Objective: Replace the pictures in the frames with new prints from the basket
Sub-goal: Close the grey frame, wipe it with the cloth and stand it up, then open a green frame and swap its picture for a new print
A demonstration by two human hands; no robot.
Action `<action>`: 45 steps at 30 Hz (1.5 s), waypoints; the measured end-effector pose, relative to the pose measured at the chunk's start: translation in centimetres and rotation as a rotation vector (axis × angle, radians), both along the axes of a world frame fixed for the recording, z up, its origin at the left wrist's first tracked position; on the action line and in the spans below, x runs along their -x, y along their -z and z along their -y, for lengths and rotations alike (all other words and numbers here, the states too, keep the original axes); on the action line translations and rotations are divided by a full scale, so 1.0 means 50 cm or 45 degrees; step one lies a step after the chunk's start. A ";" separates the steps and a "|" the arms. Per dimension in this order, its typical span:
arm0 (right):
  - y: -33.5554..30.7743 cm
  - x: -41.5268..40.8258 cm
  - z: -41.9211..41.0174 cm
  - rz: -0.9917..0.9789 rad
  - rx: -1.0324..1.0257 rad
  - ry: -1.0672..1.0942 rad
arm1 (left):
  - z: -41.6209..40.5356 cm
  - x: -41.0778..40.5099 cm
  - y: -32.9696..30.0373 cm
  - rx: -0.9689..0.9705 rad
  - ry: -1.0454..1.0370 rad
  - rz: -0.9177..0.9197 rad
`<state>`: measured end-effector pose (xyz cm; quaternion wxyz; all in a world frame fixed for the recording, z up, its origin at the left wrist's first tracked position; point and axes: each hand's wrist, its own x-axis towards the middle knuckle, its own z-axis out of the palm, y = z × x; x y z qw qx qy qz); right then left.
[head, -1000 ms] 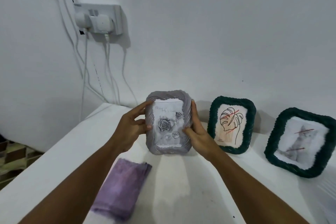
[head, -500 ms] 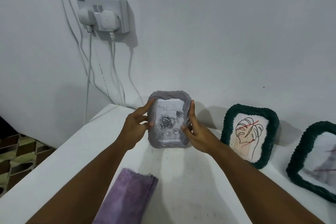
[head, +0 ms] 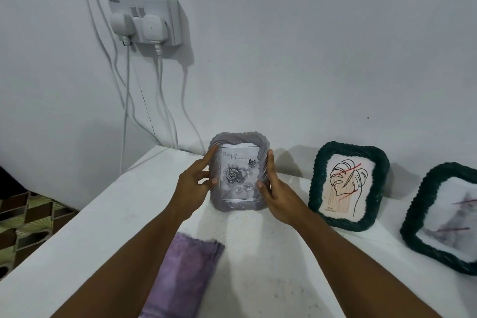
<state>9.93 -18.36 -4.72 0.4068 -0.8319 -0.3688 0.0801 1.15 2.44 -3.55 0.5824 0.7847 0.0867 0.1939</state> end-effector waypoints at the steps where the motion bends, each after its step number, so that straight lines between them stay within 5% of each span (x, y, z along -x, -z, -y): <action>1: -0.002 0.000 0.001 0.004 0.017 0.004 | 0.001 0.000 -0.002 -0.021 -0.009 -0.003; 4: -0.015 0.003 0.010 0.012 0.085 0.004 | 0.008 -0.001 -0.006 -0.146 -0.107 0.048; 7: -0.033 0.020 0.045 0.139 0.137 0.105 | 0.029 0.000 -0.008 -0.554 -0.368 0.271; 10: -0.050 0.035 0.112 0.311 -0.069 0.329 | 0.087 0.000 -0.022 -0.691 -0.323 0.500; 16: -0.099 0.021 0.268 0.344 -0.438 0.801 | 0.238 -0.070 -0.039 -0.490 0.200 0.404; 22: -0.058 -0.010 0.340 0.319 -0.156 0.787 | 0.332 -0.135 -0.038 -0.442 0.415 0.103; 28: -0.020 -0.001 0.345 0.002 -0.325 0.654 | 0.361 -0.163 -0.029 -0.152 0.449 0.010; 36: -0.021 0.001 0.346 -0.024 -0.403 0.755 | 0.375 -0.156 -0.020 0.052 0.388 -0.048; 45: -0.071 0.098 0.352 -0.356 -0.983 0.663 | 0.346 -0.059 -0.072 0.440 0.505 -0.038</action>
